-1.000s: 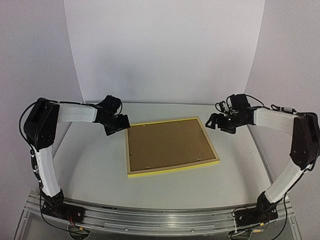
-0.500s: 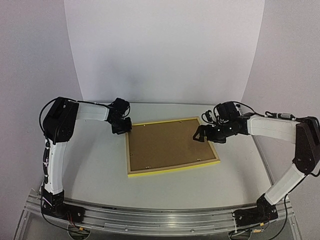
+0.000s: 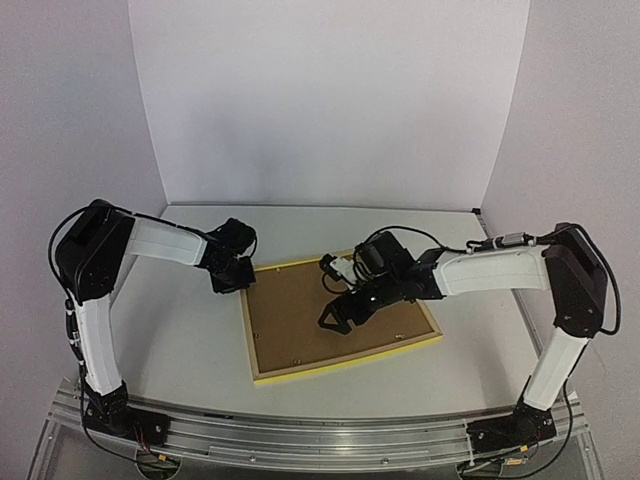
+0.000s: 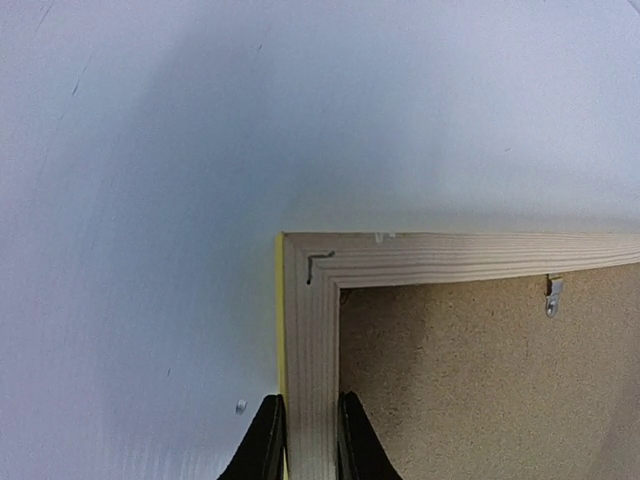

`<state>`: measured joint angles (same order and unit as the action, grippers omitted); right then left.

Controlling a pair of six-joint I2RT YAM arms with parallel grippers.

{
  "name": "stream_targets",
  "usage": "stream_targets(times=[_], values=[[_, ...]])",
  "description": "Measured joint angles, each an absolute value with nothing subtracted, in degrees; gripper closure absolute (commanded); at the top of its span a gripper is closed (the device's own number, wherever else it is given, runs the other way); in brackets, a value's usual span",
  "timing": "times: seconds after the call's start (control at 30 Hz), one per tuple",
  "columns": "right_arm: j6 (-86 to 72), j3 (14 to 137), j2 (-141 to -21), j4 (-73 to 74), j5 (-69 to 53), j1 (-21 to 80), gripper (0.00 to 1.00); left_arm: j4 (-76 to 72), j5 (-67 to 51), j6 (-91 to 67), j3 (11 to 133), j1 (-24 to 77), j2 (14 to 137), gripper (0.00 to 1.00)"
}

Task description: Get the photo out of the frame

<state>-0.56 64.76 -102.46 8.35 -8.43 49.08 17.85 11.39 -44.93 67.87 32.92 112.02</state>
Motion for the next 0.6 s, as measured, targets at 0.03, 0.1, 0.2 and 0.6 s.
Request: stream_targets(times=[0.03, 0.1, 0.2, 0.6], values=[[0.31, 65.35, -103.78, 7.71, -8.61, 50.54, 0.05, 18.06, 12.08, -46.60, 66.05, 33.90, 110.62, 1.00], [2.20, 66.81, -106.85, 6.03, -8.99, 53.55, 0.05, 18.02, 13.30, -49.41, 62.29, 35.55, 107.89, 1.00], [4.48, 68.96, -110.80, 4.06, -9.05, 57.37, 0.05, 18.47, 13.95, -53.27, 57.91, 37.14, 104.30, 1.00], [10.20, 77.69, -122.72, -0.18, -5.72, 63.80, 0.06, 18.49, 14.37, -58.91, 51.65, 37.87, 99.20, 1.00]])
